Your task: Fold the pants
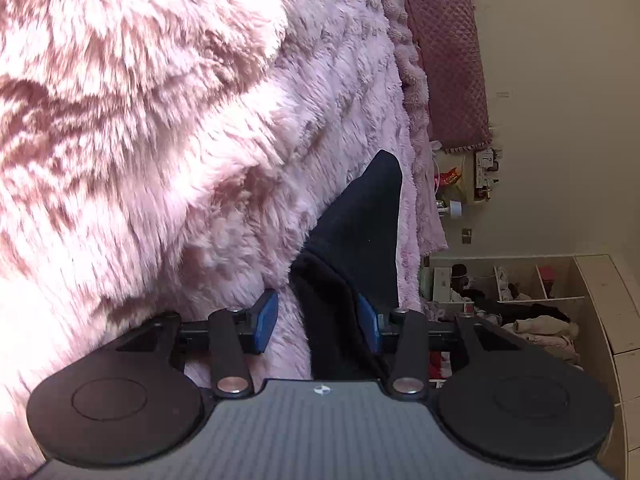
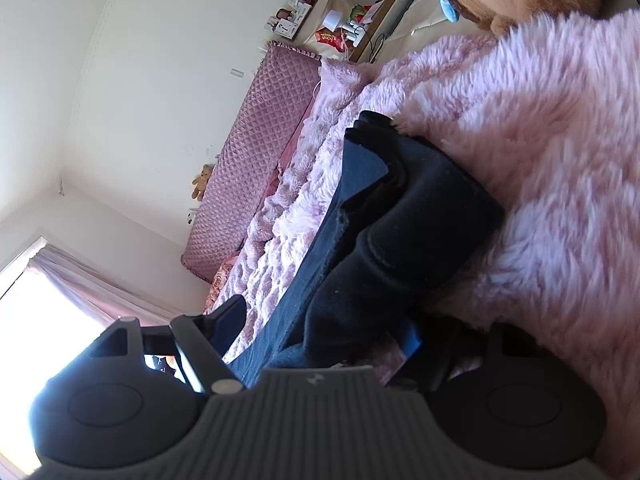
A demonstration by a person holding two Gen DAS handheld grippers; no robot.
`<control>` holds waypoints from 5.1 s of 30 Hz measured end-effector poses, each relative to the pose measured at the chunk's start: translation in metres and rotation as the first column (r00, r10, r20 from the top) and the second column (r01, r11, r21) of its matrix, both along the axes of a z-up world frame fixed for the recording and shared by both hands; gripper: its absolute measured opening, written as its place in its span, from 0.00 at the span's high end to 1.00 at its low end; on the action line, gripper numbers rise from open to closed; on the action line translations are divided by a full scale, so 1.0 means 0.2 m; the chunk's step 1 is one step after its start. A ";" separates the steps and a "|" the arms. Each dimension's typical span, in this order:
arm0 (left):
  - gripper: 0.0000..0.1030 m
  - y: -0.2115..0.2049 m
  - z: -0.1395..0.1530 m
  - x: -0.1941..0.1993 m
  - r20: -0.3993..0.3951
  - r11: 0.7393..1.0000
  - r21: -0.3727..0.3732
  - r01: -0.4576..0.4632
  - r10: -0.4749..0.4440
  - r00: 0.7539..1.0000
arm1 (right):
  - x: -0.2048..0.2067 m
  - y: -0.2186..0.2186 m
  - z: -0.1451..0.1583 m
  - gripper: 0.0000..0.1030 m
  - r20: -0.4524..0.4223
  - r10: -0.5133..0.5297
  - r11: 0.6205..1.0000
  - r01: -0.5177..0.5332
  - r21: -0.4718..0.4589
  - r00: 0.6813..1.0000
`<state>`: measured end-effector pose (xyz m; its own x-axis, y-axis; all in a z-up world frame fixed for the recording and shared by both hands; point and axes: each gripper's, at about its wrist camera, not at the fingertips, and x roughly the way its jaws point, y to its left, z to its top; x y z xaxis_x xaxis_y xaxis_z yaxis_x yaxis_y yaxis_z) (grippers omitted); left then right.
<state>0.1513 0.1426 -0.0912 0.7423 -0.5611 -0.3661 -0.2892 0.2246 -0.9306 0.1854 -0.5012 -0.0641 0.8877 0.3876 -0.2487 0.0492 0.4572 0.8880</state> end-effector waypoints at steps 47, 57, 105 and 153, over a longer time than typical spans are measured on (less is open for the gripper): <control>0.64 0.16 0.09 -0.24 0.058 0.997 0.046 0.067 -0.070 0.996 | -0.42 0.12 0.15 0.63 -0.298 0.047 0.998 -0.030 0.060 0.953; 0.45 0.04 0.04 -0.09 0.142 0.992 0.088 0.086 -0.098 0.985 | -0.42 0.08 0.07 0.60 -0.292 0.040 0.990 0.002 0.143 0.956; 0.69 -0.05 0.17 -0.39 -0.109 0.940 0.329 0.087 -0.054 0.993 | -0.84 0.41 0.90 0.62 -0.108 -0.272 0.732 0.133 -0.668 0.956; 0.90 -0.17 0.35 -0.50 0.049 0.855 0.519 0.015 -0.047 0.998 | -0.54 1.32 0.52 1.00 -0.242 0.137 0.543 -0.277 -0.793 0.960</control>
